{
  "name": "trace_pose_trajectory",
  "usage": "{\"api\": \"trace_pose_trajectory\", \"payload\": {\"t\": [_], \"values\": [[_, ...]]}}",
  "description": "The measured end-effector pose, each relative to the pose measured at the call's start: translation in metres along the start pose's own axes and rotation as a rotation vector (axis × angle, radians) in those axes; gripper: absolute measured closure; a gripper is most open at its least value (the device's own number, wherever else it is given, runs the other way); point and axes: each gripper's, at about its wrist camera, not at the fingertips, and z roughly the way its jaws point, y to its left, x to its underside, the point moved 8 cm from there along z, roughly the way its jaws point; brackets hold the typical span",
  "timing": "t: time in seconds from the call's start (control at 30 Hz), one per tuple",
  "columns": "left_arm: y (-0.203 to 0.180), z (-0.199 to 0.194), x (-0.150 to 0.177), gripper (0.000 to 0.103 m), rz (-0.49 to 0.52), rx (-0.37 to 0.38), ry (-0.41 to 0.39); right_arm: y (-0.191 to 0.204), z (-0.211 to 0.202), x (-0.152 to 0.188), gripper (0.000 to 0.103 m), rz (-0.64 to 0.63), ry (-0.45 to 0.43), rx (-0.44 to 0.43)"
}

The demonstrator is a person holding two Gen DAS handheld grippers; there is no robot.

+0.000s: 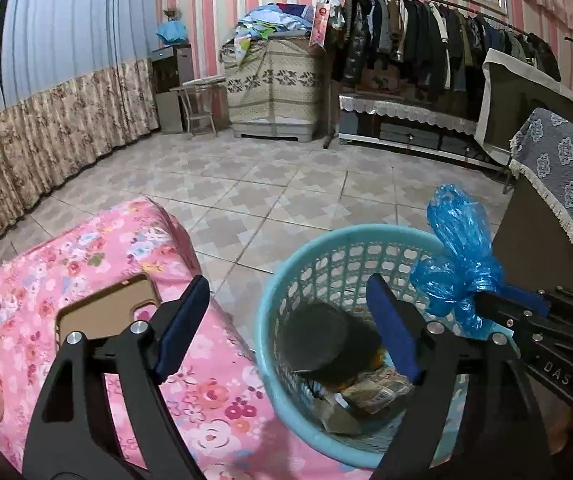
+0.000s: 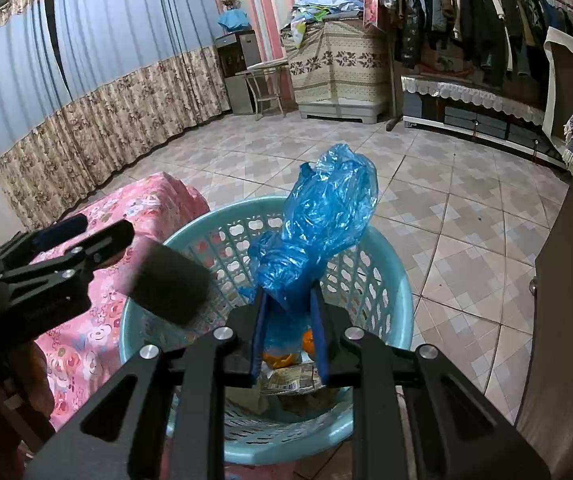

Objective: Collect trash
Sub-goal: 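Carry the black cup and blue bag to the basket and open both tools, then move both tools back over the table toward the orange wrapper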

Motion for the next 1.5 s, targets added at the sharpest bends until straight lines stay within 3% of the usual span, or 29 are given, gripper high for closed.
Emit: {"api": "trace_pose_trajectory", "payload": {"t": [0.27,0.77,0.8,0.83,0.87,1.2,1.5], "values": [[0.032,-0.019,-0.005,0.013,-0.036,-0.091,-0.03,0.006,0.005,0.002,0.082,-0.004,0.009,-0.005],[0.122,-0.059,0.019,0.007,-0.143,-0.229,-0.019,0.044,0.037,0.012,0.078,0.015,0.06,-0.007],[0.129,-0.062,0.021,0.007,-0.151,-0.237,-0.014,0.045,0.038,0.012,0.067,0.016,0.064,0.004],[0.133,-0.064,0.022,0.007,-0.157,-0.242,-0.012,0.046,0.039,0.012,0.041,0.017,0.064,0.017],[0.137,-0.066,0.023,0.007,-0.164,-0.248,-0.013,0.046,0.04,0.012,0.026,0.022,0.062,0.035],[0.19,-0.1,0.038,0.006,-0.233,-0.312,-0.025,0.063,0.033,0.019,0.012,-0.01,0.047,0.069],[0.257,-0.133,0.062,0.006,-0.274,-0.398,-0.019,0.14,0.003,-0.001,0.009,-0.108,-0.086,-0.003]]}}
